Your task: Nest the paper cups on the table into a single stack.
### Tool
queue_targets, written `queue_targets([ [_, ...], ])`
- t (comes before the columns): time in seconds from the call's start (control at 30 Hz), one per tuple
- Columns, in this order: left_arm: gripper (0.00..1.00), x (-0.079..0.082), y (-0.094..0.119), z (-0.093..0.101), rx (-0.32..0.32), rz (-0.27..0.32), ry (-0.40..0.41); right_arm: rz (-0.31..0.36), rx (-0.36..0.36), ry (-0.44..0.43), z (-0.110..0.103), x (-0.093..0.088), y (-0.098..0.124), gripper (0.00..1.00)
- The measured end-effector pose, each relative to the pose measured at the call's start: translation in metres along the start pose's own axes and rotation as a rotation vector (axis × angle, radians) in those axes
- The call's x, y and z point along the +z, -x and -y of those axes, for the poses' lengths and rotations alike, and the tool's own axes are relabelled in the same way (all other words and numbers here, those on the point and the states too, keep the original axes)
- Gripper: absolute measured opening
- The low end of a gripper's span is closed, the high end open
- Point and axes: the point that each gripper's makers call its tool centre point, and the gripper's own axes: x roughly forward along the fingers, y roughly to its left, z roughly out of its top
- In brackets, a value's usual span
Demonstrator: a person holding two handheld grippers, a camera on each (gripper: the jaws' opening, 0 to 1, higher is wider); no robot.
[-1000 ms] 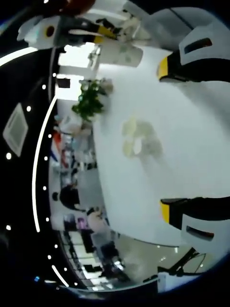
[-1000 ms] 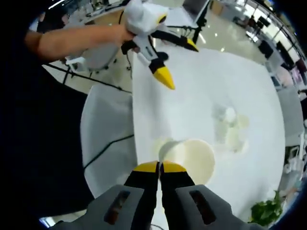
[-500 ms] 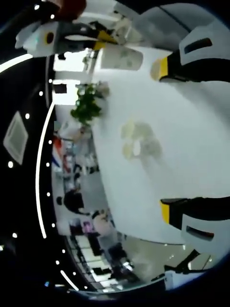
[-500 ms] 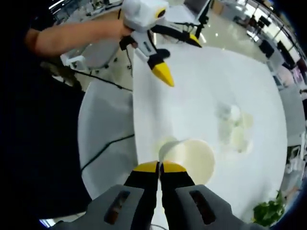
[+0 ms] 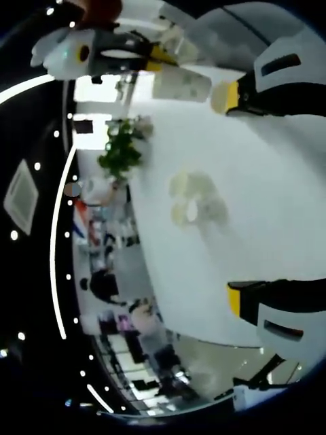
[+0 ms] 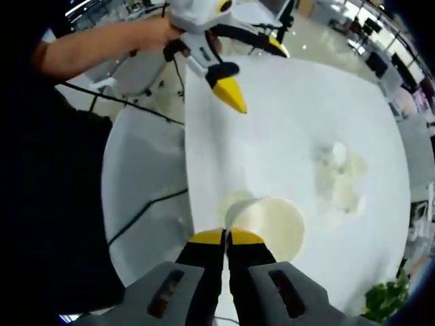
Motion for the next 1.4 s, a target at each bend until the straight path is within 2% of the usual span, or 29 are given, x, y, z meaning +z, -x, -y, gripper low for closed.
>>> queue_targets([
  [0.07, 0.99, -0.003, 0.0, 0.001, -0.003, -0.011, 0.009, 0.003, 0.005, -0.008, -0.001, 0.001, -0.004, 0.0],
  [0.2, 0.99, -0.001, 0.003, 0.006, -0.027, 0.006, 0.012, 0.002, 0.016, -0.018, -0.006, 0.001, -0.014, 0.0],
  [1.03, 0.98, 0.0, 0.009, 0.001, 0.006, 0.011, 0.02, 0.011, 0.009, -0.036, -0.006, -0.008, -0.057, 0.0],
  [1.4, 0.98, 0.001, 0.012, 0.001, 0.011, 0.022, 0.036, 0.004, -0.022, -0.024, -0.001, -0.012, -0.078, 0.0],
])
